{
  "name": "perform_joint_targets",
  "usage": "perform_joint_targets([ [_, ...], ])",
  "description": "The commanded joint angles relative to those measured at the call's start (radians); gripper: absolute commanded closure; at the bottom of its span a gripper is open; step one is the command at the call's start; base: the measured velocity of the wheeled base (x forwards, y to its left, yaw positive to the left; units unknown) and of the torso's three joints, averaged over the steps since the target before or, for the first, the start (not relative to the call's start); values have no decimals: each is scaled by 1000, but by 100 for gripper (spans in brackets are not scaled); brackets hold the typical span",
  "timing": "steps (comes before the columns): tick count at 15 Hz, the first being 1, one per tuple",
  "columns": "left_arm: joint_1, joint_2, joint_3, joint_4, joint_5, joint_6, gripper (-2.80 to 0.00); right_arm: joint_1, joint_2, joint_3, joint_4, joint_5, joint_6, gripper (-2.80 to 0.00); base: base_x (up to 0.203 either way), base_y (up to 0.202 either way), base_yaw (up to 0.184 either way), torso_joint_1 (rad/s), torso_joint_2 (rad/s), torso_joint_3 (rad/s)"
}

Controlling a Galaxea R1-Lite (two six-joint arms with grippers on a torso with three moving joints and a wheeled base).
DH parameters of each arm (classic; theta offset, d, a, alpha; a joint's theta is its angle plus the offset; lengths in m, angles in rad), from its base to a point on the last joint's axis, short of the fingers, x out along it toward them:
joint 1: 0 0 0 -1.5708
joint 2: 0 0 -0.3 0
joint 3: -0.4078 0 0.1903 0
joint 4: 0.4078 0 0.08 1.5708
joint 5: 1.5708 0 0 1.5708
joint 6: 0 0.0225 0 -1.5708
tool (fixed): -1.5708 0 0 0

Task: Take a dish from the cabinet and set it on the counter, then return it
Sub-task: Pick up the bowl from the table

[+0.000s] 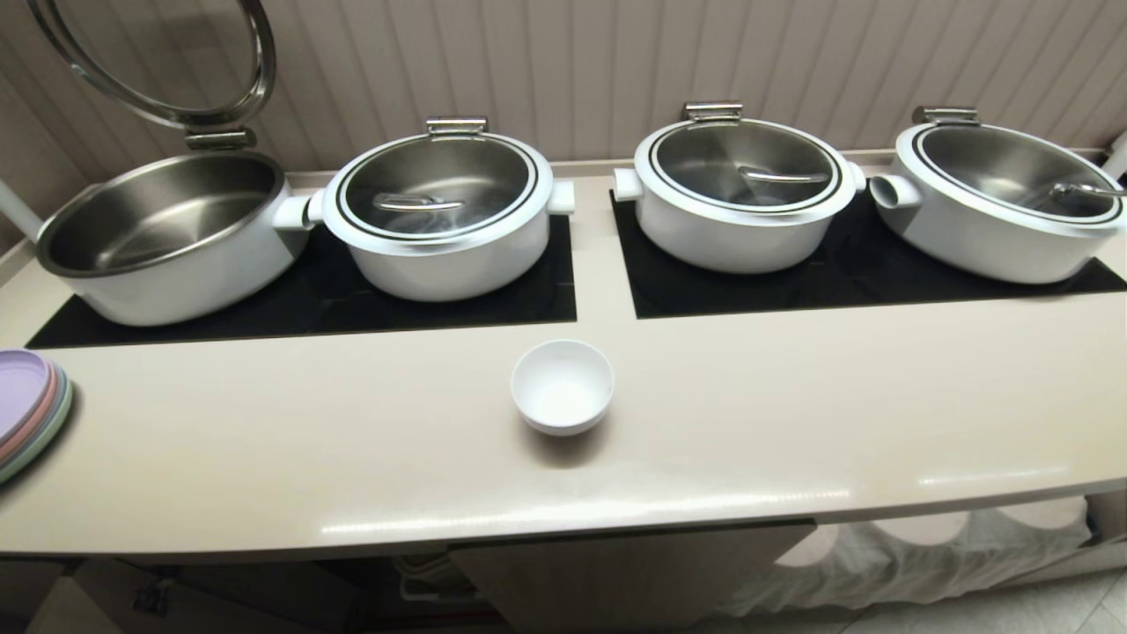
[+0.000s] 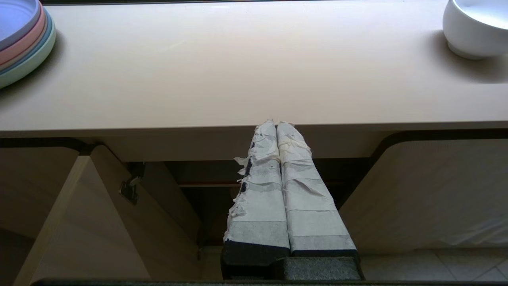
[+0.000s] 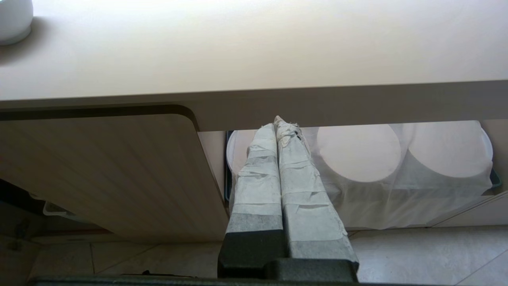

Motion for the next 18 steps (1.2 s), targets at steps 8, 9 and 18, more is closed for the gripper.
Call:
perform_joint_targets([
  [8, 0, 0, -1, 0, 1, 1, 0, 0, 0, 0, 0, 0, 0, 0, 0, 0, 0, 0, 0, 0],
  [9, 0, 0, 0, 0, 1, 1, 0, 0, 0, 0, 0, 0, -1, 0, 6, -91, 20, 0, 4, 5],
  [18, 0, 0, 0, 0, 1, 1, 0, 0, 0, 0, 0, 0, -1, 0, 0, -176, 3, 4, 2, 0],
])
